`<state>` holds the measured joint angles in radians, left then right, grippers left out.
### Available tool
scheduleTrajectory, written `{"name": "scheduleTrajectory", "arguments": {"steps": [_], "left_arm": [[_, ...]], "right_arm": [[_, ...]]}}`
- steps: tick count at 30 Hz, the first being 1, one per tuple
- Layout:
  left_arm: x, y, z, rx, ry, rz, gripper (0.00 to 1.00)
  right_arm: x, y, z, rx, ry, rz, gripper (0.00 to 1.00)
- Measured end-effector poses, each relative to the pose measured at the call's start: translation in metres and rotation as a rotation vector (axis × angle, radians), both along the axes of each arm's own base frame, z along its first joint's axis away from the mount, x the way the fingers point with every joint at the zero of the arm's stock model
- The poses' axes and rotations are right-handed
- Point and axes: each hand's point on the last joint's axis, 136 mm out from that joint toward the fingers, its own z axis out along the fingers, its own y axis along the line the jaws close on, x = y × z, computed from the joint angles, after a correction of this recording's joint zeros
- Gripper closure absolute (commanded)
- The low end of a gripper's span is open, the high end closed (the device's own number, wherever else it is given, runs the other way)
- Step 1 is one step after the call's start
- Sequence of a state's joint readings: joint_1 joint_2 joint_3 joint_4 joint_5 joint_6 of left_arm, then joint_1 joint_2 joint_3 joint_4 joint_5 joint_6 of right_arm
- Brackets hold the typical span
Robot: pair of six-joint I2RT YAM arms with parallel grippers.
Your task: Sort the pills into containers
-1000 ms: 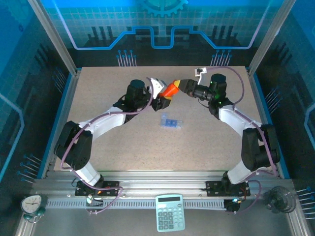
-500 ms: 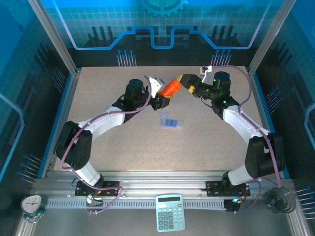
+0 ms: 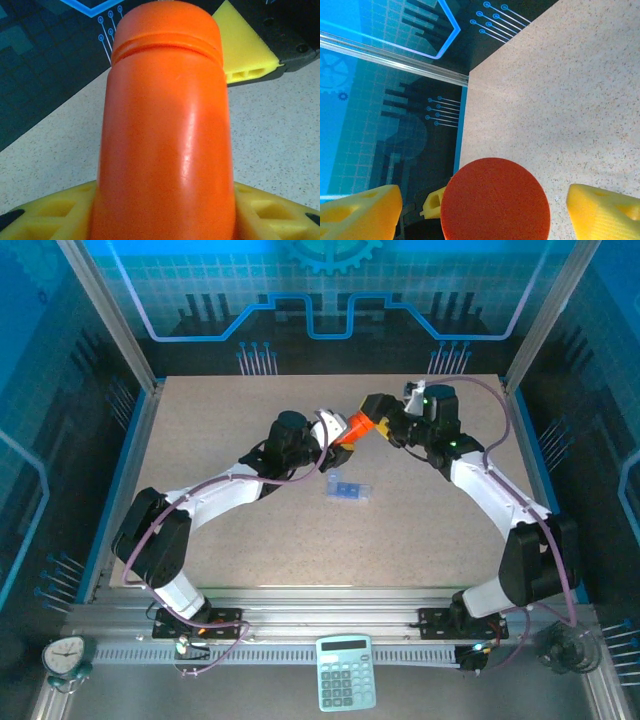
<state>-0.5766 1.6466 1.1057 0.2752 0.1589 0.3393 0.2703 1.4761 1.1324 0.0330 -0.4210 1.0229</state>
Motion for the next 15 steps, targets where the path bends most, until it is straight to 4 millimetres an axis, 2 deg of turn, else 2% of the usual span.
{"name": "scheduleTrajectory", "arguments": {"steps": [5,9,15], "left_arm": [[0.0003,0.0000,-0.0005,0.011,-0.008,0.006,1.00],[0.0006,0.0003,-0.0007,0.013,-0.010,0.008,1.00],[0.0018,0.0019,-0.0015,0.019,-0.009,0.019,1.00]], "right_arm": [[-0.0014,0.0019,-0.0054,-0.003,0.024,0.002,0.25],[-0.0016,0.0019,-0.0057,0.001,0.030,-0.001,0.39],[-0.0001,0.0026,-0.0088,0.004,0.039,0.000,0.52]]}}
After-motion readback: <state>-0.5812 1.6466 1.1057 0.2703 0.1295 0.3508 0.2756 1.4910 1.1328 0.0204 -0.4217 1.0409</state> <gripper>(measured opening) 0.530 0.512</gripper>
